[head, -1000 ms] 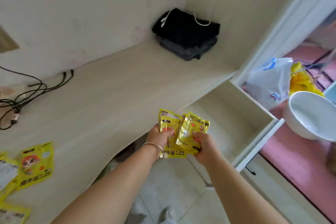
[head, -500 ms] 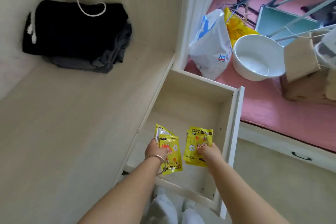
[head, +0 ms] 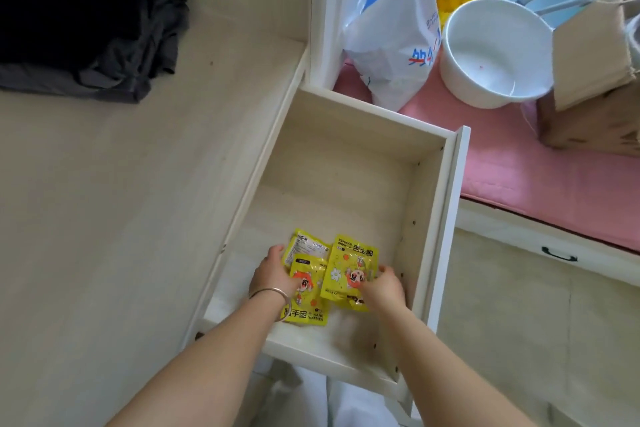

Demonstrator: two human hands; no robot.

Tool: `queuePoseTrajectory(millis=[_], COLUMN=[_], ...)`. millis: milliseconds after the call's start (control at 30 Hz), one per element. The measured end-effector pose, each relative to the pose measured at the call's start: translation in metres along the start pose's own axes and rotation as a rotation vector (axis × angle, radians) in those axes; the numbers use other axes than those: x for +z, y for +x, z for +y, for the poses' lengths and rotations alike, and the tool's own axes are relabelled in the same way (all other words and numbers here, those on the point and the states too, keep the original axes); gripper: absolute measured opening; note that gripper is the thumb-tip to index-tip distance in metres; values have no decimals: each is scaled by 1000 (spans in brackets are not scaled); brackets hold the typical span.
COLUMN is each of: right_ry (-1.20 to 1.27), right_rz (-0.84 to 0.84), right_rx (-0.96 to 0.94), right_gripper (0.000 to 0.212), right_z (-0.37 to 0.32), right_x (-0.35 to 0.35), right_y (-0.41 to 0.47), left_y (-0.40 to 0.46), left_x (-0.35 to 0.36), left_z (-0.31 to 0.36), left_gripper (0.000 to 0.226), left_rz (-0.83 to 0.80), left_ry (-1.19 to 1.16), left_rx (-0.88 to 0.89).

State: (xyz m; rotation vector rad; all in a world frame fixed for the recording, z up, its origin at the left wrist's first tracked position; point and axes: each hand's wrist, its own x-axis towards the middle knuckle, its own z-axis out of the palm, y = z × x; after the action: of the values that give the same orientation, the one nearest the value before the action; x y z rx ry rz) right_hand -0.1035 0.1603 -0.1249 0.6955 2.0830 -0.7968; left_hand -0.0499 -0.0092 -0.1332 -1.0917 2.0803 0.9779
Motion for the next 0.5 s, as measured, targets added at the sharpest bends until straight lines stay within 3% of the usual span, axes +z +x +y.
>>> queuePoseTrajectory(millis=[167,300,500], right_ry=[-248,-388,-473], right_rz=[75,-24,-45], right_rx=[-209,-468,-887], right_gripper=[53,49,33], right_z=[-15,-30,-41], right_x=[-1,-2,2], right_y=[-21,-53,-131], left_y=[-24,-64,-151], left_x=[-11,-19,-35], left_z=[6,11,-12], left_gripper=[75,68,52], left_rz=[94,130,252], left_ry=[159,81,-90], left_rx=[86,143,254])
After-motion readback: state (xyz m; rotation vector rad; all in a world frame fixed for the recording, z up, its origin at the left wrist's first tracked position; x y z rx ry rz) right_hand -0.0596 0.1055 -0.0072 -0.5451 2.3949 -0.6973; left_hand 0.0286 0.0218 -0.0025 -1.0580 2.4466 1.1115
